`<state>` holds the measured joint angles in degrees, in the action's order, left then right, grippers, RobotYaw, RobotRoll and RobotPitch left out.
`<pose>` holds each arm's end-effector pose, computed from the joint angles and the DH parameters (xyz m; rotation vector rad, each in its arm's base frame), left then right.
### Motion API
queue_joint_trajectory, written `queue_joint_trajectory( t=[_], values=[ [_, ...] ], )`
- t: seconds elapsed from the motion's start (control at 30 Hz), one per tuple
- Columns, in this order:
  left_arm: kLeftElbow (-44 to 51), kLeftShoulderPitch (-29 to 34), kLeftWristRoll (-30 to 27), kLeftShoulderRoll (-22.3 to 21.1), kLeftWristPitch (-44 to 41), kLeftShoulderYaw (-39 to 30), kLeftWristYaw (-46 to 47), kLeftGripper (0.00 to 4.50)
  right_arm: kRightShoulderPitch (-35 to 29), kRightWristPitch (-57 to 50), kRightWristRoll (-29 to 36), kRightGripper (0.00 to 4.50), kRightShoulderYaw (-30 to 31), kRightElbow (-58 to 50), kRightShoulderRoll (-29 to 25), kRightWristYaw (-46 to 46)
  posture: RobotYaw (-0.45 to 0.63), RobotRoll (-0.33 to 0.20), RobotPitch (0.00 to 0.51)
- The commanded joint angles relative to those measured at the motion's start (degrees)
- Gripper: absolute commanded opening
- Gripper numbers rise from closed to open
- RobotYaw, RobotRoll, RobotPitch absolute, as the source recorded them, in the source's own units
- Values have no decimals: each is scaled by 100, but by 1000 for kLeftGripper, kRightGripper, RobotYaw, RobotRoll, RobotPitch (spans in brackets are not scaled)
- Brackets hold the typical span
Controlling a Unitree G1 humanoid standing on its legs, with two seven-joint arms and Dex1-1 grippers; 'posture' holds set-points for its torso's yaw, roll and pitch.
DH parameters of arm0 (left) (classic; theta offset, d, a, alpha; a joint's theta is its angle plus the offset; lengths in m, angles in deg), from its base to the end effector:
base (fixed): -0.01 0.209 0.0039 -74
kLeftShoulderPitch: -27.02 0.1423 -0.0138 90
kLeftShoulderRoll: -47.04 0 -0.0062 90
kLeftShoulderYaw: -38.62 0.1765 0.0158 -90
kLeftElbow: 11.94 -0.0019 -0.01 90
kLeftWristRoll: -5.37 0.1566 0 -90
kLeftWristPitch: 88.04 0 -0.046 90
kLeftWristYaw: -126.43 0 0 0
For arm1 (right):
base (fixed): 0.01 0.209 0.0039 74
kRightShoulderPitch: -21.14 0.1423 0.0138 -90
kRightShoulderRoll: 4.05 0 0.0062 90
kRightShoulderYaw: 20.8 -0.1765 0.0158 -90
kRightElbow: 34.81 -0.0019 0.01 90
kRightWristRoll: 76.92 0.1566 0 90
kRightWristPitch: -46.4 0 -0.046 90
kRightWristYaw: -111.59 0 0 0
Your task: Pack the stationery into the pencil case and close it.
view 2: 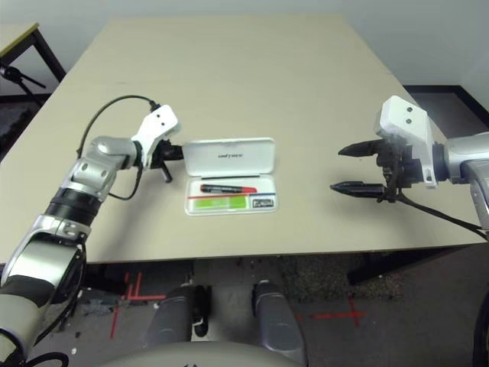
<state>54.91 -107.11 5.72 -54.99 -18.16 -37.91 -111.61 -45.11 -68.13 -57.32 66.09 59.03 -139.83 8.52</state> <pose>0.3411 0.1815 0.1753 0.5399 0.3146 -1.0033 0.2608 -0.3115 0.2384 -0.5361 0.4311 1.0250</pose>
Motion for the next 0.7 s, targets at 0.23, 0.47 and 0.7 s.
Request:
queue_joint_trajectory(
  t=[0.23, 0.47, 0.7],
  values=[
    [1319, 553, -397, -238, -542, 351, -958, 11, 103, 145, -163, 4500, 131, 158, 75, -20, -171, 0, 77],
    [1817, 835, -223, 11, -807, 858, -750, 11, 157, 190, -278, 4500, 188, 245, 131, -34, -169, 0, 75],
    [1771, 851, -47, 129, -758, 1182, -591, 11, 113, 168, -312, 4500, 214, 197, 169, -72, -179, 0, 73]
  ],
)
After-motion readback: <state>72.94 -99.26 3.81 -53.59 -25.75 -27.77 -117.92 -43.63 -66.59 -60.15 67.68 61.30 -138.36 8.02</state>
